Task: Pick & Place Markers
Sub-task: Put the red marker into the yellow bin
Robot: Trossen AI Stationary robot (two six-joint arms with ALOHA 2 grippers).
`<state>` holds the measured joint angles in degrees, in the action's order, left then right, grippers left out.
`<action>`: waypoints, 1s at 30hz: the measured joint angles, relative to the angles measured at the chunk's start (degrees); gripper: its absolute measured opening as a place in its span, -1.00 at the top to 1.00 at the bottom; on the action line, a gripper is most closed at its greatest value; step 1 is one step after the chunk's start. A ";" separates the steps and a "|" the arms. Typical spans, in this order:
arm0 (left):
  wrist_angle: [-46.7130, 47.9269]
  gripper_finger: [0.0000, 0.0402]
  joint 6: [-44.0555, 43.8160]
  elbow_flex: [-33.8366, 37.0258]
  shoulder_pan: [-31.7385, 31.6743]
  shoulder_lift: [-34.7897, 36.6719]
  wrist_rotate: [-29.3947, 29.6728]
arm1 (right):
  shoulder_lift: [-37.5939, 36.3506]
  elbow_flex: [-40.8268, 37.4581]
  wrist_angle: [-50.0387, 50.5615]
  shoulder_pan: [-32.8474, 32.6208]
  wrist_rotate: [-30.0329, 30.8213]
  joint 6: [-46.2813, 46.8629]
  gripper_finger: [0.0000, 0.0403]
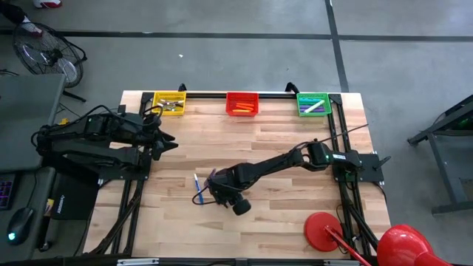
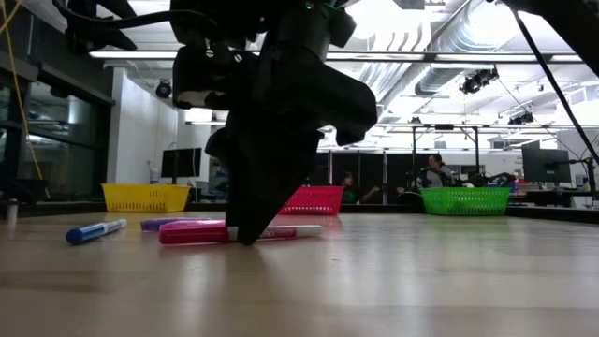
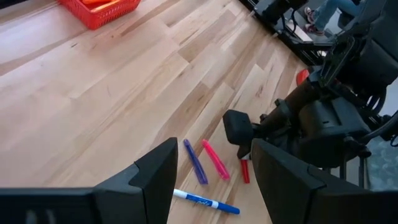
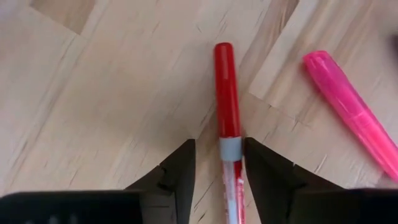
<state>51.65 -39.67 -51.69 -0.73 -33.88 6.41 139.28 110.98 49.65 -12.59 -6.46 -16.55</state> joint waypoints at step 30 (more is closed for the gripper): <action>0.93 0.00 0.82 -0.02 0.01 0.00 0.01 | 0.01 0.05 1.03 -1.29 4.82 11.35 0.88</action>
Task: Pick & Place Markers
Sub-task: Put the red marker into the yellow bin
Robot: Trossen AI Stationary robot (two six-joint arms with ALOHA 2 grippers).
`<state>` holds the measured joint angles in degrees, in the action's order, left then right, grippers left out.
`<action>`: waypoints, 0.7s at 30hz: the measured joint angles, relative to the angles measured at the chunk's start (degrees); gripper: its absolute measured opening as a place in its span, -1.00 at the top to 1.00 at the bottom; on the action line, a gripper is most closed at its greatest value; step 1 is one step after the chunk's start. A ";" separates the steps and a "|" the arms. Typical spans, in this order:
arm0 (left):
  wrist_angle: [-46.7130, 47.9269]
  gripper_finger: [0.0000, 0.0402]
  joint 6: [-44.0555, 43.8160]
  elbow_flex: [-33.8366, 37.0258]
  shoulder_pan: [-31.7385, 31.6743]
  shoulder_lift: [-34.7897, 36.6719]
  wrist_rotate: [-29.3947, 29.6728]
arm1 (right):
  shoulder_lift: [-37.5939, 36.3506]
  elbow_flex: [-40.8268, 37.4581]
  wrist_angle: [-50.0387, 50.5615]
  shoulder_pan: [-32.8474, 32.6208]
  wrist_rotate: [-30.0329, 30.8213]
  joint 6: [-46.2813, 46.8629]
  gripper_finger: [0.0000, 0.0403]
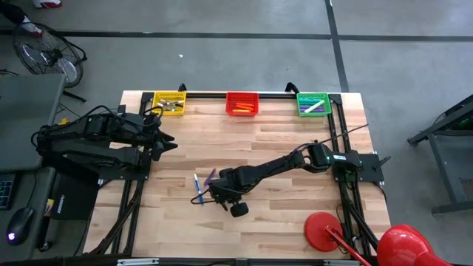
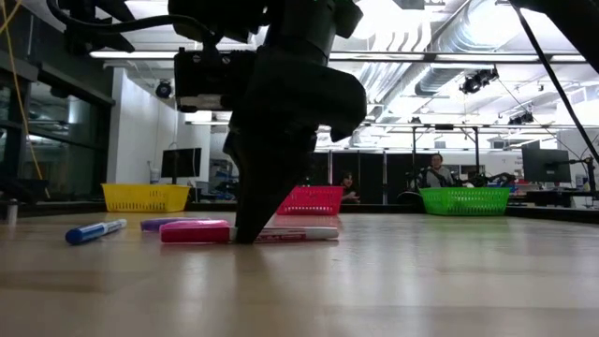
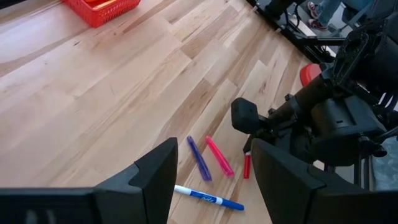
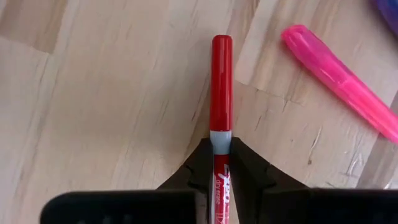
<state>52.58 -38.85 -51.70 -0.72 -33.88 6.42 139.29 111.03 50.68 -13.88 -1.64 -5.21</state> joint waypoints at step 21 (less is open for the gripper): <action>-0.14 0.00 0.00 0.00 0.00 0.01 0.02 | -9.50 -0.51 6.00 2.90 4.81 2.80 0.90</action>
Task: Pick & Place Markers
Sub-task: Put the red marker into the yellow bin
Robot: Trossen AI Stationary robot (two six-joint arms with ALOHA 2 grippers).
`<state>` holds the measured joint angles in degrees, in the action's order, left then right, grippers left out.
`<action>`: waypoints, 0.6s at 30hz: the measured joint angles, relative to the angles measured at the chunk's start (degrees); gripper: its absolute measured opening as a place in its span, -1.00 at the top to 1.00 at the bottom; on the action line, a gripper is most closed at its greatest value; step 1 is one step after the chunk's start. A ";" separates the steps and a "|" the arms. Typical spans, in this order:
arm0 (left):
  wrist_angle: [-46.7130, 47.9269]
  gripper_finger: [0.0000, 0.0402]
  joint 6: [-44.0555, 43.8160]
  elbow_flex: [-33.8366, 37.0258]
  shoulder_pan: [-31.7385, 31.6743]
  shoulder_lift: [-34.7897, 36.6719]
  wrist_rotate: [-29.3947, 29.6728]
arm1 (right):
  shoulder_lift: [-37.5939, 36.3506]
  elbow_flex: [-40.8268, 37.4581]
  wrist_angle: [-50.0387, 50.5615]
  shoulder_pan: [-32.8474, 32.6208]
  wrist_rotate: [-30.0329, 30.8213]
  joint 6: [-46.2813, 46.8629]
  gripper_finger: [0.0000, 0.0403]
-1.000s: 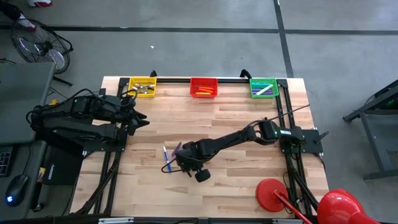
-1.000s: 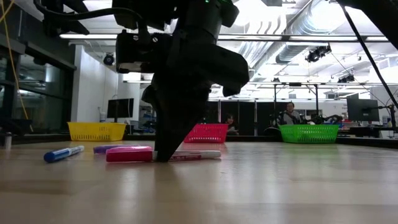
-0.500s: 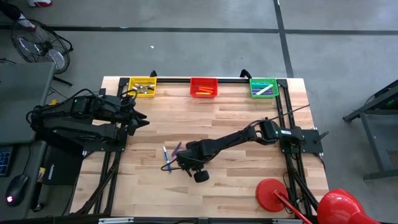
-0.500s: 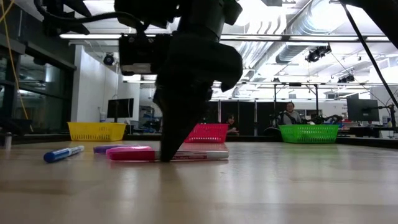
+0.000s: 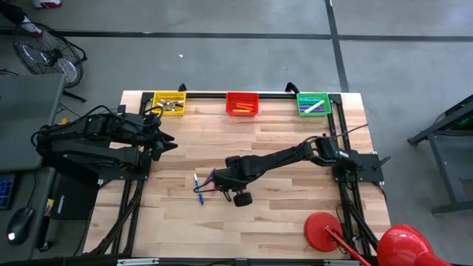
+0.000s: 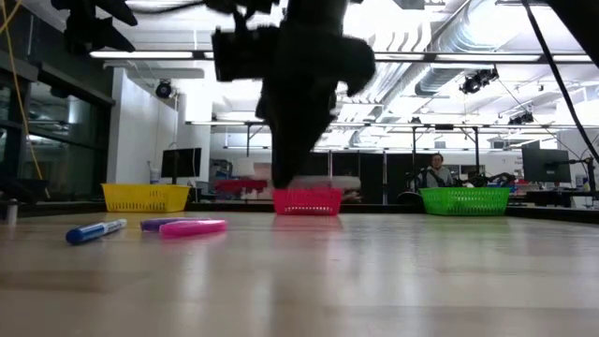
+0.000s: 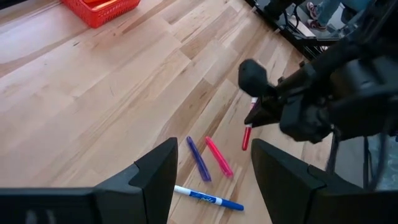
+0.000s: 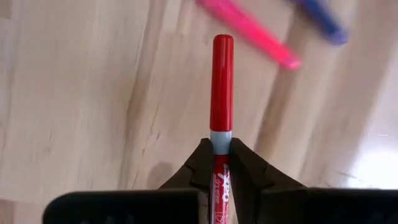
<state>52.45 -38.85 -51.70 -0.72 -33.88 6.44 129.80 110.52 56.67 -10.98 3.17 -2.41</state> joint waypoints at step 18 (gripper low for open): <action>-8.50 0.00 6.32 0.00 0.01 -0.39 0.24 | -14.39 0.22 -13.17 5.47 4.72 3.90 0.90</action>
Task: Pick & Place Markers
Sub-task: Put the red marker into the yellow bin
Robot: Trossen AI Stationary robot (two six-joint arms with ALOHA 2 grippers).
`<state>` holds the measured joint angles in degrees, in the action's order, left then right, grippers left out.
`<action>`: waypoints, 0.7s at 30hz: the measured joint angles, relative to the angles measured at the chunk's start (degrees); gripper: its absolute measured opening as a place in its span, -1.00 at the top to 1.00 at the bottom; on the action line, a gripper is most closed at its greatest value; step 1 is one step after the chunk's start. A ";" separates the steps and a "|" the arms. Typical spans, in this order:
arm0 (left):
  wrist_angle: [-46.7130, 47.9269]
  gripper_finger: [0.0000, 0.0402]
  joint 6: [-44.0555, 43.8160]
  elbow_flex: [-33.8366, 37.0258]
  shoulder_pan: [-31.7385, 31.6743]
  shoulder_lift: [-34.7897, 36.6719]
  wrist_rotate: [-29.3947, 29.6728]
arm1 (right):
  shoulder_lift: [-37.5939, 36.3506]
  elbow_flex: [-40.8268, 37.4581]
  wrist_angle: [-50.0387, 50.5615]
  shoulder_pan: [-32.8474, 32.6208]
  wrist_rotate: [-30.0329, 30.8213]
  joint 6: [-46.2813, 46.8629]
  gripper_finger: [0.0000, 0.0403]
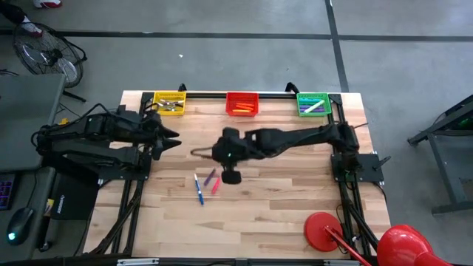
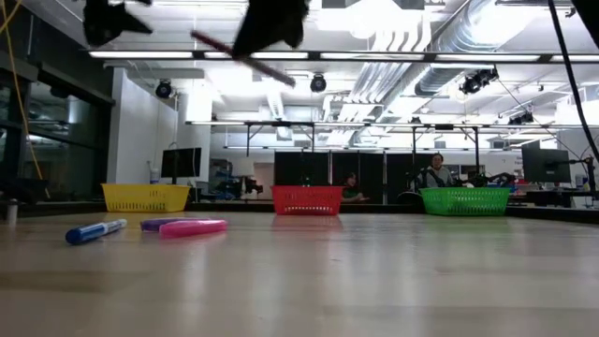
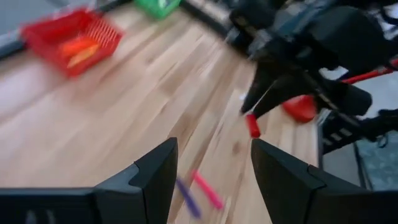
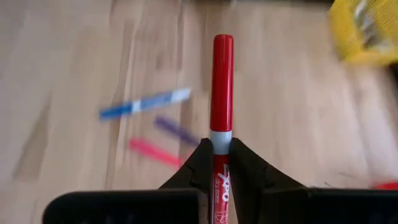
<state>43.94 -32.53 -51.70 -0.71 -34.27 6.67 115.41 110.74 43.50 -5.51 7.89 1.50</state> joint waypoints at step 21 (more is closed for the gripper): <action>-30.70 0.00 16.96 -0.09 -0.02 -13.65 -7.29 | -8.74 0.00 -29.59 4.50 -0.07 -0.41 0.90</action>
<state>13.25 -15.56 -51.79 -0.73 -47.92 -0.61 106.67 110.74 13.90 -1.01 7.81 1.09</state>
